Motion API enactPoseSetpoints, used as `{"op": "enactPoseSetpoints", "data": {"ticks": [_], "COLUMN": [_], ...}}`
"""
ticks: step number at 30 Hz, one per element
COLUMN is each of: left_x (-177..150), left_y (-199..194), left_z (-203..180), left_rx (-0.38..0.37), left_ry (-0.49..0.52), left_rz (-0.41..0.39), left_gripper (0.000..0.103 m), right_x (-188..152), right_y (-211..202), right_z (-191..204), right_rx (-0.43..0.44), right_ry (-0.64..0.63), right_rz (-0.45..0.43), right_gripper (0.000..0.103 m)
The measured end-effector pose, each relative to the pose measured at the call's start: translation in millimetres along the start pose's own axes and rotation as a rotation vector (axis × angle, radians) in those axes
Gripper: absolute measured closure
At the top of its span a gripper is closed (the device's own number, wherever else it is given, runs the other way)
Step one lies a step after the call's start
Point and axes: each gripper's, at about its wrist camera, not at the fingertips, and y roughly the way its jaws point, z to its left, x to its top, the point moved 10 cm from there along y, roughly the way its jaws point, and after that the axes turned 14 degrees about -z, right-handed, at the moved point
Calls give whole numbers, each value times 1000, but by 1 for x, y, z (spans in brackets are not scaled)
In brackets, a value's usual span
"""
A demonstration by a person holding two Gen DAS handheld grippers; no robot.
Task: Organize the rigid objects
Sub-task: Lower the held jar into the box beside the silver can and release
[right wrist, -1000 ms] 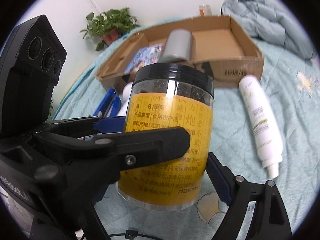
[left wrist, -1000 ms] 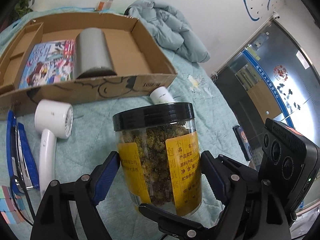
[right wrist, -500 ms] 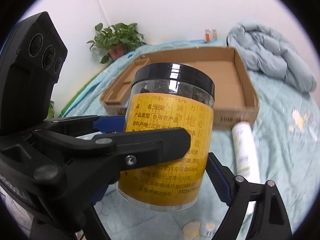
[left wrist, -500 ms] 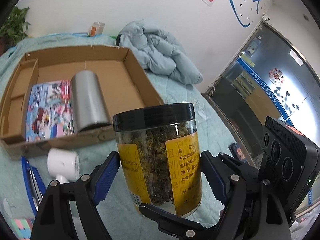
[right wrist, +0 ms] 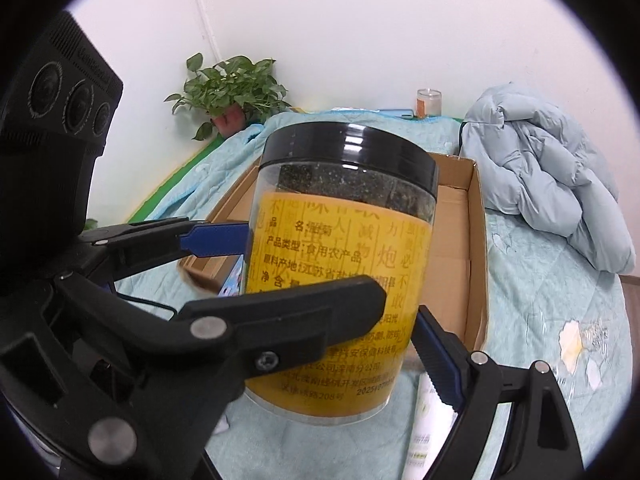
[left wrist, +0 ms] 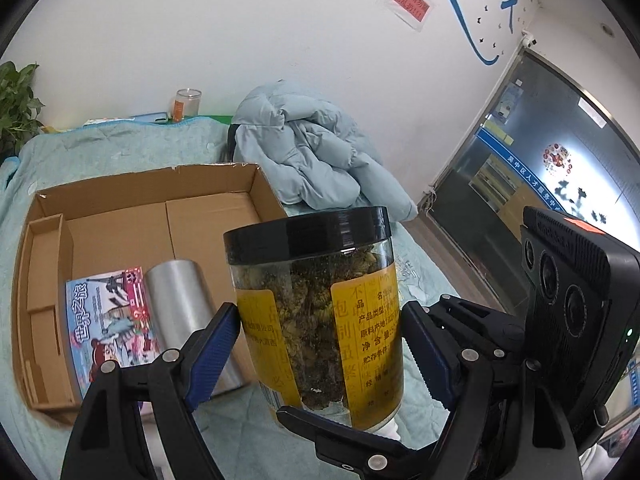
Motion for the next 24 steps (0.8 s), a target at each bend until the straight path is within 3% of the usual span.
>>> {"op": "enactPoseSetpoints", "data": {"ticks": [5,13,21,24], "left_x": [5,-33,-73,-77], "left_y": [43,102,136,138], "left_z": [14,57,83,82], "left_rx": [3,27,35,61], "left_ry": [-32,-132,-224,-192], "left_rz": [70,186,298,308], "left_gripper": [23,23,23,26], "right_x": [0,-31,-63,-70], "right_y": [26,72,94,96], "right_z": [-20,-45,-51,-56], "right_rx": [0,41,51,36], "right_ry": [32,129,175,175], "right_rz": [86,222,324,354], "right_gripper": [16,16,16,16]}}
